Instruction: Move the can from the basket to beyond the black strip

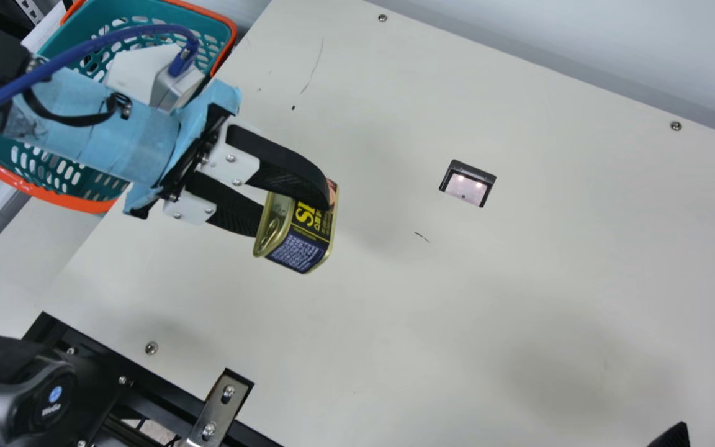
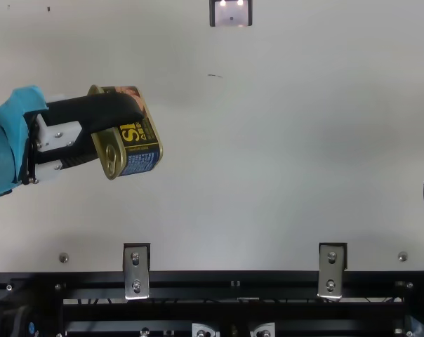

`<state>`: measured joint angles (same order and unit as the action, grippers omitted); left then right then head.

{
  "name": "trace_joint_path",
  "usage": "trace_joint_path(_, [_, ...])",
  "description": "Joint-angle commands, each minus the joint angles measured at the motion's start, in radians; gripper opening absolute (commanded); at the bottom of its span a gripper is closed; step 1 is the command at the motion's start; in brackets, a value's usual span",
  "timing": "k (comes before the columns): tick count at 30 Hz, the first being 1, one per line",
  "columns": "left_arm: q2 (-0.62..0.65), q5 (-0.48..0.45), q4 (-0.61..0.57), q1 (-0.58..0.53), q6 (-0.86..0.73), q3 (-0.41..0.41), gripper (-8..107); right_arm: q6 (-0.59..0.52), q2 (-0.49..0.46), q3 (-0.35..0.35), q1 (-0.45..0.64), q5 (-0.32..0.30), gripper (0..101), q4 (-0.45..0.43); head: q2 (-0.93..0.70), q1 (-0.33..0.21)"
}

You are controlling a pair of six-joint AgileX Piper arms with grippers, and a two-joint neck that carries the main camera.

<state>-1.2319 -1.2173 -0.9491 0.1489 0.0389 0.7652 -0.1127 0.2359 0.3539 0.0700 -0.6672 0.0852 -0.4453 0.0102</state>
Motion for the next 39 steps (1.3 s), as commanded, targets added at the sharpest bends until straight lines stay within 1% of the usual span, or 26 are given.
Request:
trace_joint_path(1, [0.000, 0.000, 0.000, 0.000, 0.000, 0.000, 10, 0.000, 0.000, 0.000, 0.000, 0.000, 101, 0.000, -0.015, -0.003])
trace_joint_path(8, [0.000, 0.000, 0.000, 0.000, 0.000, 0.000, 10, 0.000, 0.000, 0.000, 0.000, 0.000, 101, 0.000, -0.016, -0.003])
trace_joint_path(11, [0.000, 0.000, 0.000, 0.000, 0.000, 0.000, 10, 0.000, 0.000, 0.000, 0.000, 0.000, 101, 0.000, 0.006, -0.004])
trace_joint_path(17, [0.000, 0.000, 0.000, 0.000, 0.000, 0.000, 10, 0.000, 0.000, 0.000, 0.000, 0.000, 101, 0.000, 0.125, -0.008])
trace_joint_path(23, [0.000, 0.000, 0.000, 0.000, 0.000, 0.000, 10, 0.000, 0.000, 0.000, 0.000, 0.000, 101, 0.000, 0.245, 0.016])
trace_joint_path(27, [0.000, 0.000, 0.000, 0.000, 0.000, 0.000, 10, 0.000, 0.000, 0.000, 0.000, 0.000, 101, 0.000, 0.293, 0.032])
trace_joint_path(39, [0.000, 0.000, 0.000, 0.000, 0.000, 0.000, 10, 0.000, 0.000, 0.000, 0.000, 0.000, 101, 0.000, 0.293, 0.032])
